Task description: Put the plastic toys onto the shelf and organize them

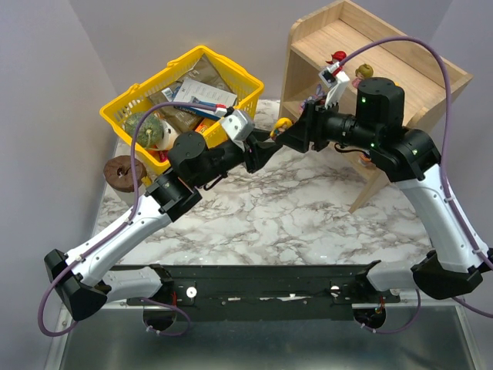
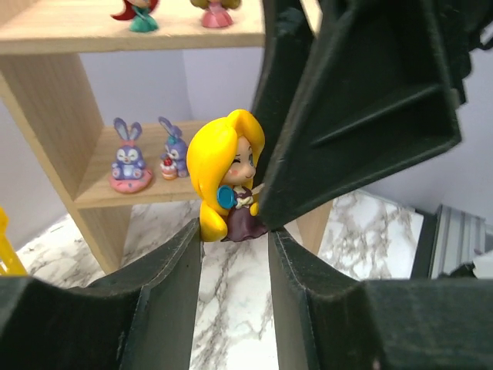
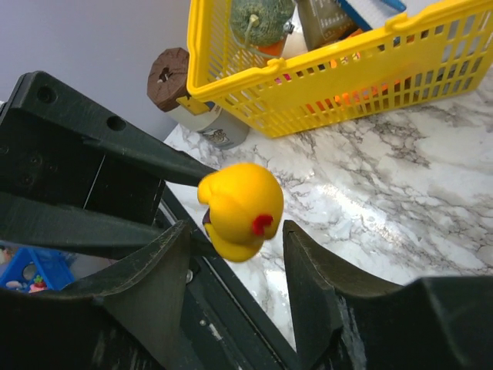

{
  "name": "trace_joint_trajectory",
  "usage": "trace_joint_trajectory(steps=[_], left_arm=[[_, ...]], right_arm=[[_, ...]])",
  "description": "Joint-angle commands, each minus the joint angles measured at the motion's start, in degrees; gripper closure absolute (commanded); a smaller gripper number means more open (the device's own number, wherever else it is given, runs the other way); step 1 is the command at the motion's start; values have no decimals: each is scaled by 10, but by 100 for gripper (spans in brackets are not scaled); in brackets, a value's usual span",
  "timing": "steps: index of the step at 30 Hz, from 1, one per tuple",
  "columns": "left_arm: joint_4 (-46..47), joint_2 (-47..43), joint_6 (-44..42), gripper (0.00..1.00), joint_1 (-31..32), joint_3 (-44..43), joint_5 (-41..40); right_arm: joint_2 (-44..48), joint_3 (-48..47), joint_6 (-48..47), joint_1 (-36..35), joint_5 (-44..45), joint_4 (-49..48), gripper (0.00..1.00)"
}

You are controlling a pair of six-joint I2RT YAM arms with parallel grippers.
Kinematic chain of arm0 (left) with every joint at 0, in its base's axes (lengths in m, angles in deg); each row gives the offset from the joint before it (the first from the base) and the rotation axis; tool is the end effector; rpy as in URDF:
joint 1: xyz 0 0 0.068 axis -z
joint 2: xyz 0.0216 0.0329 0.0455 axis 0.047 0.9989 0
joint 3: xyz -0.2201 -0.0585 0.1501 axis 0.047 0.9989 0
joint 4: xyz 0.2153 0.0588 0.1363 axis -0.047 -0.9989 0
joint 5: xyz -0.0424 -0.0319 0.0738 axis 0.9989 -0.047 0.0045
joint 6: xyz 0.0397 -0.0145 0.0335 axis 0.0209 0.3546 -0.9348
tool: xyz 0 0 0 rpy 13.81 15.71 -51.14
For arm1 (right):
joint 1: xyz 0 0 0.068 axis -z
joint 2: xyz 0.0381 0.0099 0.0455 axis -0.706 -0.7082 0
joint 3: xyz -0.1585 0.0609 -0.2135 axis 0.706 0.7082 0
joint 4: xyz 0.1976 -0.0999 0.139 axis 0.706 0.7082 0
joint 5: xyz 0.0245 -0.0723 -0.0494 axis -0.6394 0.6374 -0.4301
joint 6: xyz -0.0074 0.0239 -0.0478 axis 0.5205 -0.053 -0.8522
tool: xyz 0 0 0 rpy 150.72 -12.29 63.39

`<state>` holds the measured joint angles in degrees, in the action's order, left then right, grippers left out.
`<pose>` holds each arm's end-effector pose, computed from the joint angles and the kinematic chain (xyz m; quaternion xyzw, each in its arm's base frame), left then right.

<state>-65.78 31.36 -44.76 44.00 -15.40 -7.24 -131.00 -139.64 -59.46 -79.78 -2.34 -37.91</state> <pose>0.1736 -0.1961 0.4435 0.3110 0.5756 -0.4010 0.6413 0.1975 0.1535 0.5067 -0.2130 0.7733 0.4001 0.4433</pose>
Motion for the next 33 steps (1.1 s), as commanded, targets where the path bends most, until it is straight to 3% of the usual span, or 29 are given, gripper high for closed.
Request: trace_joint_trajectory(steps=[1, 8, 15, 22, 24, 25, 28, 33], left_arm=[[67, -4, 35, 100, 3, -1, -48], [86, 0, 40, 100, 15, 4, -45], [102, -7, 48, 100, 16, 15, -42], [117, -3, 69, 100, 16, 16, -40], [117, -2, 71, 100, 16, 14, -39], [120, -3, 71, 100, 16, 13, -39], [126, -5, 74, 100, 16, 15, -35], [136, -12, 80, 100, 17, 21, -24]], right_arm=[[24, 5, 19, -3, 41, -55, 37], [16, -9, 10, -3, 47, -94, 32], [13, -9, 23, -3, 61, -117, 35], [17, -1, 28, -3, 23, -135, 66], [16, -1, 24, -3, 10, -130, 64], [16, 0, 22, -3, 10, -129, 55], [21, 9, 18, -3, 8, -126, 40], [23, 13, 19, -3, 0, -127, 37]])
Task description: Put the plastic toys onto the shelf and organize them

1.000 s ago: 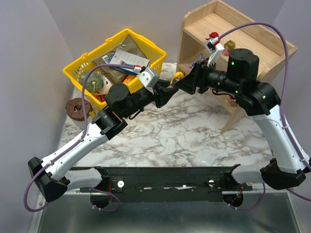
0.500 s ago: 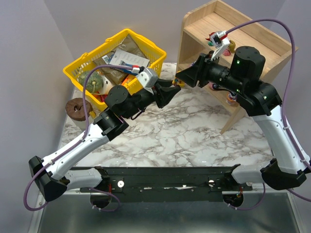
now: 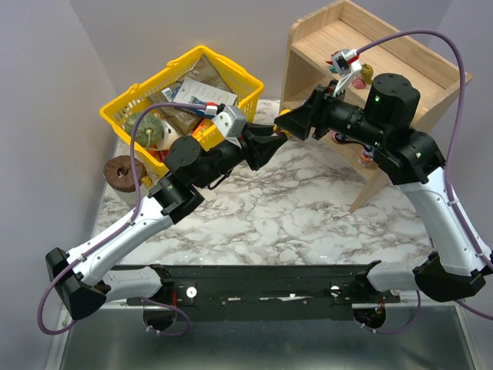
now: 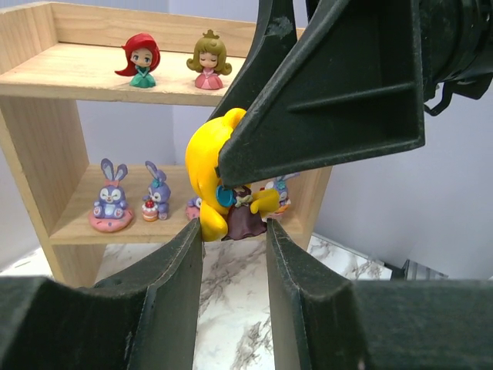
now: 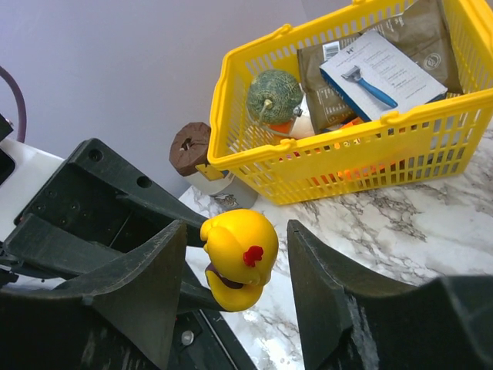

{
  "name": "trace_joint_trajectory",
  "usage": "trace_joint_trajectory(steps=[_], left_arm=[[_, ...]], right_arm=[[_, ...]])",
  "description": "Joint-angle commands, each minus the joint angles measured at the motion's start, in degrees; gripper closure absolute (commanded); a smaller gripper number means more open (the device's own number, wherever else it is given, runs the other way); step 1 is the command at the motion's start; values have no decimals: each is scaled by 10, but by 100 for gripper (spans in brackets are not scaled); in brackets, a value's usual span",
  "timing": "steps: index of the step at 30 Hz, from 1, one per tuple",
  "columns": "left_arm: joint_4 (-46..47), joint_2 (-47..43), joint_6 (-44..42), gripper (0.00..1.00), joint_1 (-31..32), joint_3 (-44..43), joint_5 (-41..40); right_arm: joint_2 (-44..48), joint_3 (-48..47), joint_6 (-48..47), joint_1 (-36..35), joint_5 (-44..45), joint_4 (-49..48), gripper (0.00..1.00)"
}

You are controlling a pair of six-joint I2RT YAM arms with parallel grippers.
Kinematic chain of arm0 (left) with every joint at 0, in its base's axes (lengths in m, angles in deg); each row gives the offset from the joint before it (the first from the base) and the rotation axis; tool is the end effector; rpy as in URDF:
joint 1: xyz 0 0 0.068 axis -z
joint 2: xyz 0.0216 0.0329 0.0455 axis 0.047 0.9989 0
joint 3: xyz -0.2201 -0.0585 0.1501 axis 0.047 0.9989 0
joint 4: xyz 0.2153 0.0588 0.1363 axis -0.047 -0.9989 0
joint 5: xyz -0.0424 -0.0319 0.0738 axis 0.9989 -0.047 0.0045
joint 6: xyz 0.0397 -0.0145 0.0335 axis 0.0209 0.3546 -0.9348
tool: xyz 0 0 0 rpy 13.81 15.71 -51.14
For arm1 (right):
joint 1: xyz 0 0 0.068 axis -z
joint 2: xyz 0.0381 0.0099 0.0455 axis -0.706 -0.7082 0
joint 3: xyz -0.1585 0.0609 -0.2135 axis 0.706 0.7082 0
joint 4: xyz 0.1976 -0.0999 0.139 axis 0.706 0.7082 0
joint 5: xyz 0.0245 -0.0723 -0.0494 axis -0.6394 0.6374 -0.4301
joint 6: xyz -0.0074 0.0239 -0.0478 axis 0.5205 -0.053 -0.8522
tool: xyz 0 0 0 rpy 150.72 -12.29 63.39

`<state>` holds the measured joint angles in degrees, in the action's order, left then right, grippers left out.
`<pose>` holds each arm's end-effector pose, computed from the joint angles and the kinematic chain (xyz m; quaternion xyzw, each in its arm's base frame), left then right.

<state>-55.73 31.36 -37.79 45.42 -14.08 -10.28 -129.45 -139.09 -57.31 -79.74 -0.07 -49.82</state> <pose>0.1689 -0.1979 0.4541 0.2503 0.5400 -0.4522 0.6643 0.1946 0.1497 0.5318 -0.1939 0.7099 0.4257 0.5265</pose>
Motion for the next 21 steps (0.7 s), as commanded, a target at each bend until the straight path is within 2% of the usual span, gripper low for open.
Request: trace_joint_trajectory(steps=[1, 3, 6, 7, 11, 12, 13, 14, 15, 16, 17, 18, 21], left_arm=[[38, -12, 12, 100, 2, 10, 6], [37, -12, 15, 100, 2, 10, 8], [33, -12, 20, 100, 2, 9, 7], [34, -12, 19, 100, 2, 10, 6], [34, -12, 24, 99, 3, 9, 0], [33, -11, 24, 92, 2, 6, -1], [30, -11, 25, 66, 3, 4, -3], [28, -11, 24, 51, 3, 1, -6], [26, -11, 23, 39, 2, -3, -8], [23, -12, 19, 21, 2, -5, -9], [21, -13, 14, 15, 2, -6, -12], [17, -15, 10, 2, 2, -8, -20], [1, -29, -4, 1, 2, -5, -44]], right_arm=[[8, 7, -2, -3, -26, -9, 37], [8, 7, 1, -3, -27, -9, 42], [9, 7, 1, -3, -28, -9, 58], [9, 7, 1, -3, -28, -10, 66], [12, 7, 0, -3, -23, -9, 82], [13, 7, -1, -3, -22, -8, 85], [13, 7, -3, -3, -16, -8, 88], [13, 6, -8, -3, -11, -8, 89], [12, 1, -13, -3, -3, -6, 90], [11, -3, -19, -3, 15, -4, 91], [8, -8, -32, -3, 25, 2, 92], [6, -18, -41, -3, 38, 7, 92], [-13, -60, -86, -3, 95, 25, 92]])
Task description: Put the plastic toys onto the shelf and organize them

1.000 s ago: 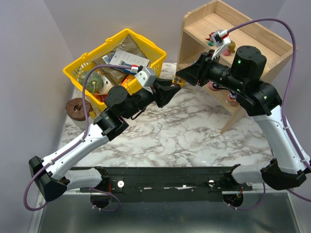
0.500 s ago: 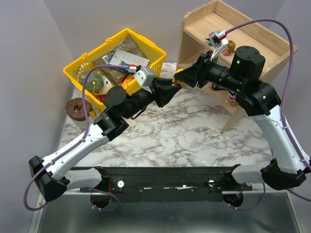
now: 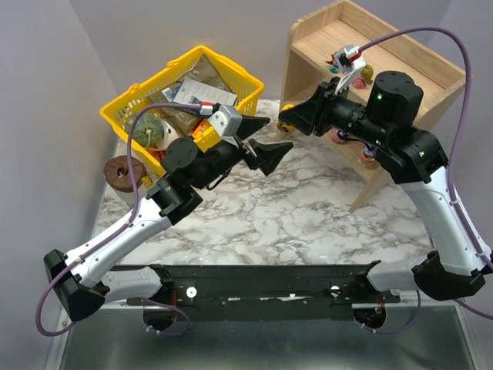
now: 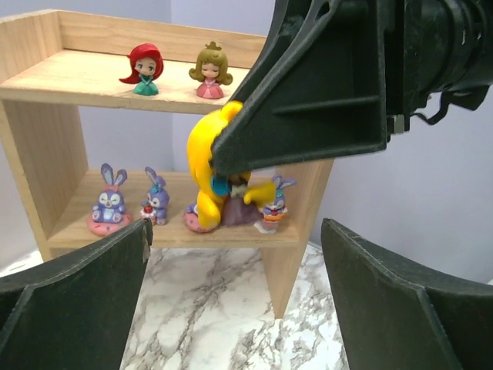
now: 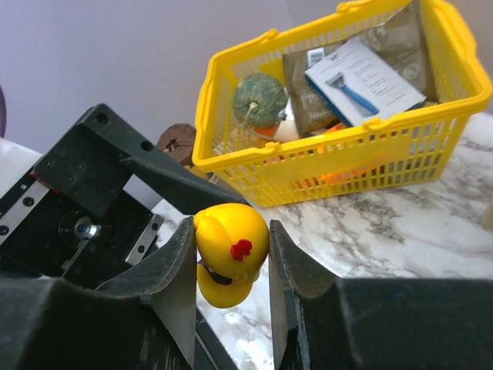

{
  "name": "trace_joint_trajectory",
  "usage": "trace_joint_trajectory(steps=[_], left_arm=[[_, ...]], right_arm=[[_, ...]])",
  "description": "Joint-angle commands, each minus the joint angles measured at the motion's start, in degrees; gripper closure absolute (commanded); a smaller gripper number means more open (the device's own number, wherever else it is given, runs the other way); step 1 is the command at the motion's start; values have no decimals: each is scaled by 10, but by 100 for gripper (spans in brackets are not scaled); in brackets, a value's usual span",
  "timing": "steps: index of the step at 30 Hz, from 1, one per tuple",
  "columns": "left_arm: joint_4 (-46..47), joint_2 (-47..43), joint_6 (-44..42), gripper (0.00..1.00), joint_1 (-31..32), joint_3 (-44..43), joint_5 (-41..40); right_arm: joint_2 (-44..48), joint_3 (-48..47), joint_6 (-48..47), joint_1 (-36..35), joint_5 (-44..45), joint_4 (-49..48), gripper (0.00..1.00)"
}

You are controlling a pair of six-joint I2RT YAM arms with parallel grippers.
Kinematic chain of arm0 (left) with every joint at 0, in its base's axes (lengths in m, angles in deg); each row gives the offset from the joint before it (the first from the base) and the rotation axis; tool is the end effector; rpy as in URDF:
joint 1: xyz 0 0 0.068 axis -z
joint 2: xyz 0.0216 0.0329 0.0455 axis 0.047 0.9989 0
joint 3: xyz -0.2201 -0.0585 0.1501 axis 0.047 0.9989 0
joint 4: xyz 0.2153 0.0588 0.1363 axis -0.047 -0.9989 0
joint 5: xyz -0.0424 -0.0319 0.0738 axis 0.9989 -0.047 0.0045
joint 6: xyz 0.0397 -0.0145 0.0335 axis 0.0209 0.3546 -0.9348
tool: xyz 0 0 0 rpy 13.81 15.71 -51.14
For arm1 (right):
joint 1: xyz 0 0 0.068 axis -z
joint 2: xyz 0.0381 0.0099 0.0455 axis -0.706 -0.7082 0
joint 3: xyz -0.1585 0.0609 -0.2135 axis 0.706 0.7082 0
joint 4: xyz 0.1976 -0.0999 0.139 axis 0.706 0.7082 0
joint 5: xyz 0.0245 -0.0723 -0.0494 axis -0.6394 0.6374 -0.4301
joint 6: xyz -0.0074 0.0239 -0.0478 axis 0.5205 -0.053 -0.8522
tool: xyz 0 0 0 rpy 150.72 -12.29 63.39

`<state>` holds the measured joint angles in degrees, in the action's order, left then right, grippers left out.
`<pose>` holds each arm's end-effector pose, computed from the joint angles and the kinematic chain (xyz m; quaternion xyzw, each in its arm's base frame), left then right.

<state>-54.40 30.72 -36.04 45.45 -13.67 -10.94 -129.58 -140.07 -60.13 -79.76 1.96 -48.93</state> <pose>0.1665 -0.1948 0.4567 0.2353 0.5346 -0.4631 0.6666 0.1939 0.1478 0.5345 -0.2000 0.7088 0.4020 0.5440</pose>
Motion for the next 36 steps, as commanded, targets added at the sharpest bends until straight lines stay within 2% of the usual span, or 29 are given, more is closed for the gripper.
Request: trace_joint_trajectory(steps=[1, 7, 10, 17, 22, 36], left_arm=[[-20, -32, -25, 1, 2, -8, -42], [-73, -75, -41, 1, 2, 13, -87], [-105, -90, -39, 1, 2, 25, -94], [-168, -112, -17, 1, 2, 54, -113], [-168, -134, -15, 1, 2, 87, -114], [-201, -142, -22, 1, 2, 100, -134]], right_arm=[[-19, -78, -73, -2, 106, 21, 92], [-96, -184, -183, 23, 198, 37, 92], [-132, -226, -207, 55, 185, 36, 92], [-186, -268, -279, 80, 176, 7, 92], [-223, -288, -294, 88, 188, -20, 92], [-322, -336, -358, 104, 235, -97, 92]])
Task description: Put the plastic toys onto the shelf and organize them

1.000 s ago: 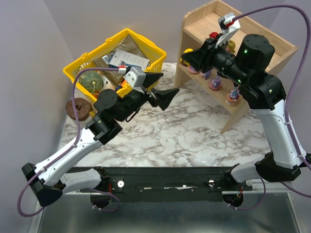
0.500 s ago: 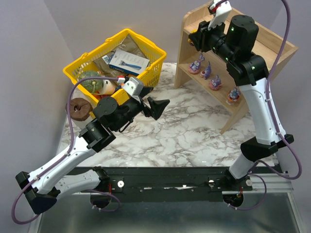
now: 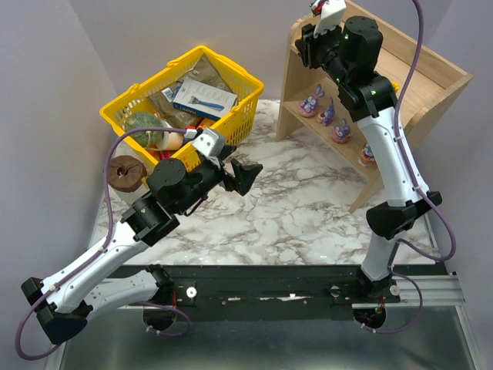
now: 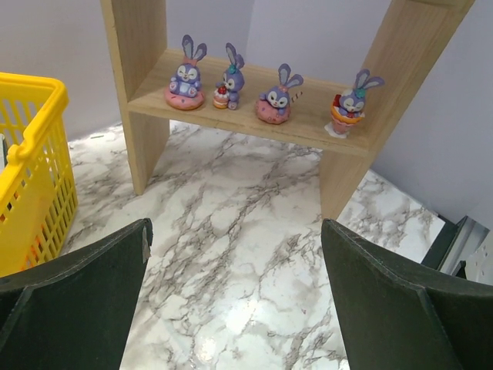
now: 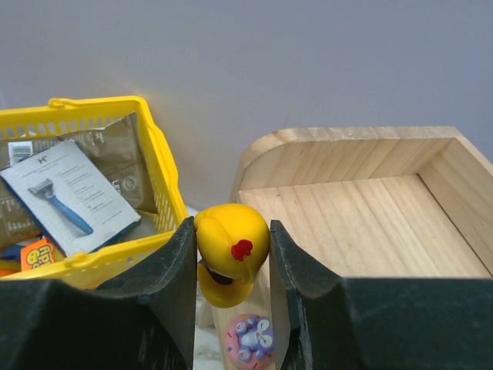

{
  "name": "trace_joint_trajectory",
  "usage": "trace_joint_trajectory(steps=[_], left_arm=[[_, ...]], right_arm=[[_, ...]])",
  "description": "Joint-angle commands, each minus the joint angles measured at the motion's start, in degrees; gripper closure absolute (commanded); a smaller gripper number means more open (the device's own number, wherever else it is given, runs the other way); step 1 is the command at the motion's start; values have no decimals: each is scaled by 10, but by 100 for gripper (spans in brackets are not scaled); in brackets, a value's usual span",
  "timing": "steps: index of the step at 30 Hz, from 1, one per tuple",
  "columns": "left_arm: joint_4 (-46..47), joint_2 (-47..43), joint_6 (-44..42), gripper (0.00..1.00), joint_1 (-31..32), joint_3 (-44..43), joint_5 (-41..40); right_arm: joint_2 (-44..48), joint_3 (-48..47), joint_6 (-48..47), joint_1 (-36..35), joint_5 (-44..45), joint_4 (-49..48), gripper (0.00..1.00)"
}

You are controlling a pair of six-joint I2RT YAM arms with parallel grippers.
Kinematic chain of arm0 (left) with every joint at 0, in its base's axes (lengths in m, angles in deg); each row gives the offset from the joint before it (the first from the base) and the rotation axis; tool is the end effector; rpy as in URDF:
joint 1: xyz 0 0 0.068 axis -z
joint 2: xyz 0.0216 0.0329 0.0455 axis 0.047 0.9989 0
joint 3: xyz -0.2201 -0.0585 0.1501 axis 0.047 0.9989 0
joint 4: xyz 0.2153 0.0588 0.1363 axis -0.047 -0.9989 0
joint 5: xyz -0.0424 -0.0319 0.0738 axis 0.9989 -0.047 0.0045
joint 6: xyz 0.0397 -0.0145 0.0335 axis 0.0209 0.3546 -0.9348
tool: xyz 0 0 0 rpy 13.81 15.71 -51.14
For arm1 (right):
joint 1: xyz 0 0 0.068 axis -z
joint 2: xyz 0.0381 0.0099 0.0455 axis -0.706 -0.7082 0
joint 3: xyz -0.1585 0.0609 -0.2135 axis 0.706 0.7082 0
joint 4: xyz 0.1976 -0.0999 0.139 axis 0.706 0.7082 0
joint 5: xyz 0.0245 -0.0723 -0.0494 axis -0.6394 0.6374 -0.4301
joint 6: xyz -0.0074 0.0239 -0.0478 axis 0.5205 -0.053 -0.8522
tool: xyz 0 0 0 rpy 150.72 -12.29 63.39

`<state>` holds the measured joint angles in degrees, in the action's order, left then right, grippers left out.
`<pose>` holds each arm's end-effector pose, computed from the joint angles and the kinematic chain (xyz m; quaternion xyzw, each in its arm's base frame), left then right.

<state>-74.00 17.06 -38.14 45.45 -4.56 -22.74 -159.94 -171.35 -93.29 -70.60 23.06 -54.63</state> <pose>0.1362 -0.1500 0.4150 0.1987 0.6540 -0.3572 0.6366 0.3443 0.1629 0.5481 -0.2143 0.6640 0.0501 0.7147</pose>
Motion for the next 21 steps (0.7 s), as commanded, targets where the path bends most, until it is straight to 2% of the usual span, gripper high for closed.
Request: trace_joint_trajectory(steps=[1, 16, 21], left_arm=[[-3, -5, 0, 1, 2, 10, -16], [0, 16, 3, 1, 0, 9, -11], [0, 22, 2, 1, 0, 6, -7]], right_arm=[[-22, -21, -28, 14, 24, -43, 92], [-44, 6, -62, 26, 38, -70, 91], [-47, 7, -64, 29, 41, -74, 84]])
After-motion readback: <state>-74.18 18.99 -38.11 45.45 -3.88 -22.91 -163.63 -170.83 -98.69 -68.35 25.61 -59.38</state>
